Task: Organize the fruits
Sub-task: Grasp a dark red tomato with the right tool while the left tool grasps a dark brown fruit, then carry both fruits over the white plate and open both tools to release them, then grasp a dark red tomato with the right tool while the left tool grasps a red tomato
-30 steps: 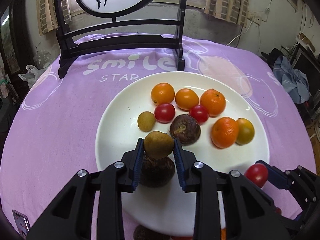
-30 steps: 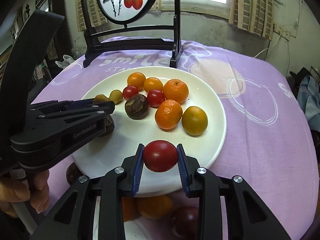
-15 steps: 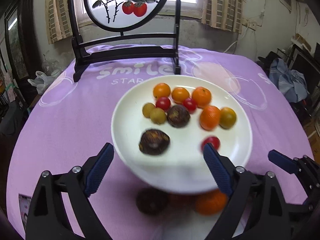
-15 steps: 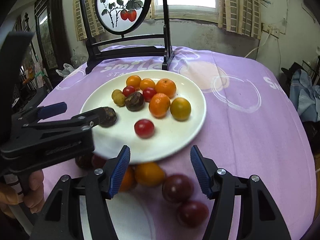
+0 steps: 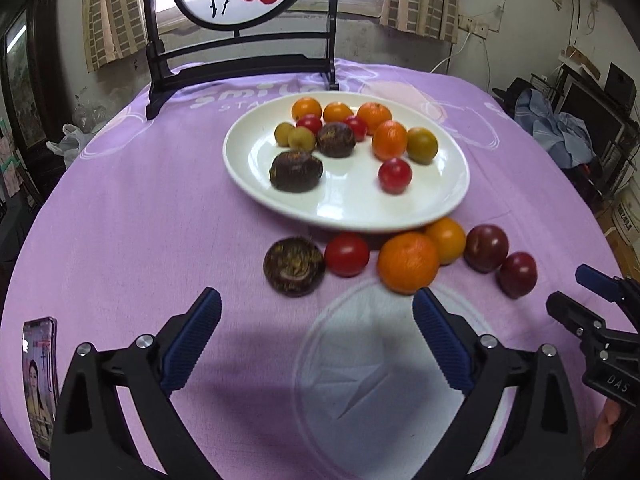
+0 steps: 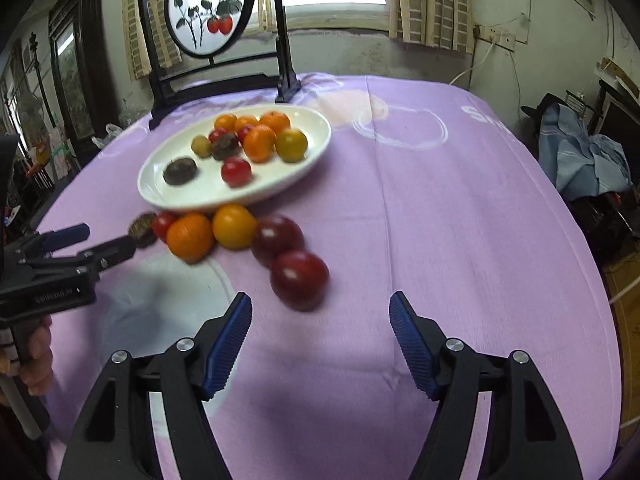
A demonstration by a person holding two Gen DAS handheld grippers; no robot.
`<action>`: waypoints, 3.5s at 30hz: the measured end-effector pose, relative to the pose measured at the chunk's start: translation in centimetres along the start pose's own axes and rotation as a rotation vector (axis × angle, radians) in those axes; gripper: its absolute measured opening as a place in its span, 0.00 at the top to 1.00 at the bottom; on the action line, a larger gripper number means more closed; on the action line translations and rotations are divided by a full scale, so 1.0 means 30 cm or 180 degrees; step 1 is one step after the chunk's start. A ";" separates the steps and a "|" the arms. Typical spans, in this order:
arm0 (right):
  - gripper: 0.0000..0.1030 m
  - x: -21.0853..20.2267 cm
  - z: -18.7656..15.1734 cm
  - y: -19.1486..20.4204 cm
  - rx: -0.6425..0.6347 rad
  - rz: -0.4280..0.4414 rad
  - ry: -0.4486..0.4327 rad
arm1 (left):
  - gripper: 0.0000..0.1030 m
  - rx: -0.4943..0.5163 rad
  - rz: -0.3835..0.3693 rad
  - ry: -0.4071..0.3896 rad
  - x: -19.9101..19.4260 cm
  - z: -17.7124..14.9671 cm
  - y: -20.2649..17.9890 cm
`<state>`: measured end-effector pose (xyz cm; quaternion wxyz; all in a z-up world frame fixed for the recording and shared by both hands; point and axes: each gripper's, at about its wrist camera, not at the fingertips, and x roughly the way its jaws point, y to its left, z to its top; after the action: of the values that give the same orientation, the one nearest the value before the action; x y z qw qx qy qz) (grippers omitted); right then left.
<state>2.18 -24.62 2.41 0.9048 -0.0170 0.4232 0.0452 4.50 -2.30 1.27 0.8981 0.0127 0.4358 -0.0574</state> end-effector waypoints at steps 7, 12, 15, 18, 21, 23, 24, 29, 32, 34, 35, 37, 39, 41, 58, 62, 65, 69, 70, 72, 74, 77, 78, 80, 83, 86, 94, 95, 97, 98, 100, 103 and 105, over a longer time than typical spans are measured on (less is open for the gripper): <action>0.30 0.098 -0.017 0.051 -0.0184 -0.0118 0.0246 | 0.08 0.0047 -0.0144 0.0138 0.038 -0.034 0.027; 0.30 0.179 0.026 0.075 -0.0242 -0.0181 0.0337 | 0.08 -0.0069 -0.0250 0.0228 0.055 -0.026 0.060; 0.40 0.195 0.038 0.069 -0.0152 -0.0084 0.0313 | 0.08 -0.0127 -0.0251 0.0284 0.068 -0.025 0.076; 0.62 0.181 0.036 0.074 -0.0131 -0.0066 0.0256 | 0.08 -0.0143 -0.0226 0.0312 0.080 -0.025 0.079; 0.62 0.166 0.030 0.063 -0.0041 -0.0062 0.0267 | 0.08 -0.0129 -0.0225 0.0317 0.091 -0.022 0.075; 0.62 0.150 0.023 0.059 0.0013 0.0051 0.0288 | 0.08 -0.0129 -0.0222 0.0325 0.104 -0.015 0.073; 0.62 0.145 0.022 0.060 0.0024 0.0092 0.0288 | 0.09 -0.0127 -0.0184 0.0325 0.107 -0.013 0.075; 0.62 0.115 -0.004 0.087 -0.0019 0.0373 0.0297 | 0.14 -0.0170 -0.0152 0.0447 0.151 0.006 0.095; 0.62 0.103 -0.008 0.100 -0.0058 0.0443 0.0277 | 0.35 0.0049 0.0042 0.0423 0.168 0.030 0.086; 0.62 0.095 -0.008 0.102 -0.0060 0.0495 0.0265 | 0.36 0.0101 0.0040 0.0411 0.179 0.045 0.089; 0.62 0.089 -0.006 0.102 -0.0056 0.0525 0.0251 | 0.37 0.0127 0.0036 0.0401 0.184 0.053 0.089; 0.62 0.082 -0.002 0.102 -0.0062 0.0568 0.0227 | 0.42 0.0208 0.0020 0.0375 0.195 0.070 0.079; 0.62 0.084 -0.003 0.101 -0.0054 0.0581 0.0228 | 0.47 0.0279 0.0027 0.0386 0.200 0.083 0.068; 0.62 0.089 -0.005 0.097 -0.0041 0.0576 0.0243 | 0.59 0.0304 -0.0101 0.0415 0.197 0.086 0.060; 0.62 -0.071 0.104 0.146 -0.0261 0.0662 -0.0302 | 0.59 0.0290 -0.0384 -0.0214 -0.128 0.156 0.023; 0.62 -0.068 0.214 0.183 -0.0366 0.0655 -0.0461 | 0.59 0.0187 -0.0317 -0.0286 -0.105 0.250 0.019; 0.62 -0.010 0.283 0.215 -0.0369 0.0630 -0.0421 | 0.59 0.0043 -0.0229 -0.0211 -0.026 0.311 0.033; 0.62 0.094 0.335 0.271 -0.0426 0.0567 -0.0311 | 0.59 -0.0191 -0.0055 -0.0054 0.115 0.371 0.062; 0.62 0.124 0.342 0.282 -0.0438 0.0555 -0.0266 | 0.59 -0.0235 -0.0060 -0.0005 0.147 0.383 0.071; 0.62 0.192 0.360 0.311 -0.0508 0.0516 -0.0174 | 0.59 -0.0342 -0.0045 0.0078 0.210 0.407 0.089; 0.62 0.242 0.372 0.333 -0.0568 0.0420 -0.0132 | 0.59 -0.0400 0.0051 0.0095 0.256 0.424 0.104; 0.61 0.287 0.388 0.356 -0.0630 0.0363 -0.0116 | 0.59 -0.0448 0.0226 0.0099 0.309 0.448 0.119; 0.61 0.297 0.394 0.361 -0.0629 0.0354 -0.0118 | 0.59 -0.0448 0.0266 0.0107 0.324 0.455 0.121; 0.51 0.316 0.402 0.365 -0.0590 0.0354 -0.0111 | 0.54 -0.0459 0.0251 0.0128 0.341 0.464 0.126; 0.33 0.301 0.401 0.354 -0.0455 0.0332 -0.0206 | 0.18 -0.0507 0.0261 0.0038 0.318 0.461 0.131; 0.33 0.273 0.391 0.354 -0.0489 0.0373 -0.0204 | 0.18 -0.0447 0.0372 -0.0086 0.267 0.451 0.122; 0.33 0.166 0.324 0.287 -0.0402 0.0372 -0.0255 | 0.15 -0.0485 0.0247 -0.0118 0.132 0.365 0.088; 0.33 0.150 0.309 0.273 -0.0367 0.0379 -0.0245 | 0.15 -0.0447 0.0263 -0.0116 0.115 0.347 0.076; 0.32 0.126 0.284 0.251 -0.0341 0.0365 -0.0236 | 0.13 -0.0390 0.0271 -0.0122 0.081 0.306 0.055; 0.32 0.111 0.265 0.237 -0.0339 0.0347 -0.0228 | 0.11 -0.0373 0.0254 -0.0119 0.064 0.282 0.047; 0.32 0.086 0.227 0.206 -0.0321 0.0280 -0.0212 | 0.10 -0.0348 0.0214 -0.0103 0.036 0.235 0.038; 0.31 0.062 0.180 0.159 -0.0258 0.0236 -0.0163 | 0.09 -0.0358 0.0149 -0.0056 0.010 0.154 0.035; 0.30 0.045 0.133 0.126 -0.0219 0.0182 -0.0131 | 0.09 -0.0356 0.0091 -0.0006 0.006 0.105 0.034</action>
<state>5.72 -20.50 3.97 0.9105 -0.0351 0.4030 0.0858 7.19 -1.54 3.04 0.8985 -0.0314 0.4373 -0.0201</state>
